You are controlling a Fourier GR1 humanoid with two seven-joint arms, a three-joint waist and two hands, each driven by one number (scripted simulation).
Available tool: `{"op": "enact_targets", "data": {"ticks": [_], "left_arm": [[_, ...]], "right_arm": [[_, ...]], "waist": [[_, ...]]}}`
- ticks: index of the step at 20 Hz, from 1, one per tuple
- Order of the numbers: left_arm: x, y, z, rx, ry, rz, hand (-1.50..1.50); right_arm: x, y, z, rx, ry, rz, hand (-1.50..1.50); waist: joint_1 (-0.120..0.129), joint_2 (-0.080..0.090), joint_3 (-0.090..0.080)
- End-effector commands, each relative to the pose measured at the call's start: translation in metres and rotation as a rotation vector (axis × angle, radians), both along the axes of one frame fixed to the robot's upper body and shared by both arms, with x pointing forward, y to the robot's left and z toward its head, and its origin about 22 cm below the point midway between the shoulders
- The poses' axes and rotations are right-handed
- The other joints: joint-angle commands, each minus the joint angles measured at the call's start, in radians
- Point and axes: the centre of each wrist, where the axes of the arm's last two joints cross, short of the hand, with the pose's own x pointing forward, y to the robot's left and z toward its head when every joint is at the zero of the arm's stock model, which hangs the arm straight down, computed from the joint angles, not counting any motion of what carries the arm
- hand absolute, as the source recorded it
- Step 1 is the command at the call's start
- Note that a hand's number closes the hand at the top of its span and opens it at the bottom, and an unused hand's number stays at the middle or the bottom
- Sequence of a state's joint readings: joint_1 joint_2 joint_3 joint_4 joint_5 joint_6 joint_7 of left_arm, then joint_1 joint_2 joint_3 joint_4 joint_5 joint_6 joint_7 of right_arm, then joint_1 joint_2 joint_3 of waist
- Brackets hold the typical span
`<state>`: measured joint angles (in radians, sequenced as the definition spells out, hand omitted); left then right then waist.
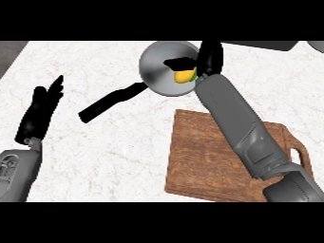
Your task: Pick the lemon from the cutting board and place it in the pan
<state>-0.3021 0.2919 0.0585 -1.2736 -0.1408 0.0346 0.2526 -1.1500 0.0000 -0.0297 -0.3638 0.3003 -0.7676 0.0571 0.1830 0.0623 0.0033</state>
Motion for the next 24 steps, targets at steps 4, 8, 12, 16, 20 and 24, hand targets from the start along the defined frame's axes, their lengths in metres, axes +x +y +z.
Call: {"op": "enact_targets", "data": {"ticks": [4,8,12,16,20,24], "left_arm": [[0.000,0.007,-0.003,0.010,0.017,0.049,0.00],[-0.019,0.020,-0.024,-0.013,0.042,0.099,0.00],[-0.030,0.042,-0.011,0.000,0.046,0.134,0.00],[-0.047,0.058,-0.020,-0.003,0.056,0.179,0.00],[-0.048,0.067,-0.014,0.003,0.091,0.193,0.00],[-0.054,0.064,-0.036,0.011,0.065,0.201,0.00]], "right_arm": [[0.002,-0.007,-0.003,0.106,-0.072,-0.119,-1.50],[0.003,-0.008,-0.004,0.131,-0.070,-0.170,-1.50],[-0.001,-0.023,-0.018,0.168,-0.111,-0.163,-1.50],[-0.010,-0.066,-0.043,0.178,-0.116,-0.138,-1.50],[-0.024,-0.092,-0.057,0.160,-0.072,-0.084,-1.50],[-0.038,-0.130,-0.049,0.178,-0.057,-0.031,-1.50]], "waist": [[-0.045,-0.014,-0.001],[-0.092,-0.034,-0.003],[-0.134,-0.049,-0.002],[-0.171,-0.062,-0.003],[-0.198,-0.071,-0.003],[-0.206,-0.070,-0.004]]}}
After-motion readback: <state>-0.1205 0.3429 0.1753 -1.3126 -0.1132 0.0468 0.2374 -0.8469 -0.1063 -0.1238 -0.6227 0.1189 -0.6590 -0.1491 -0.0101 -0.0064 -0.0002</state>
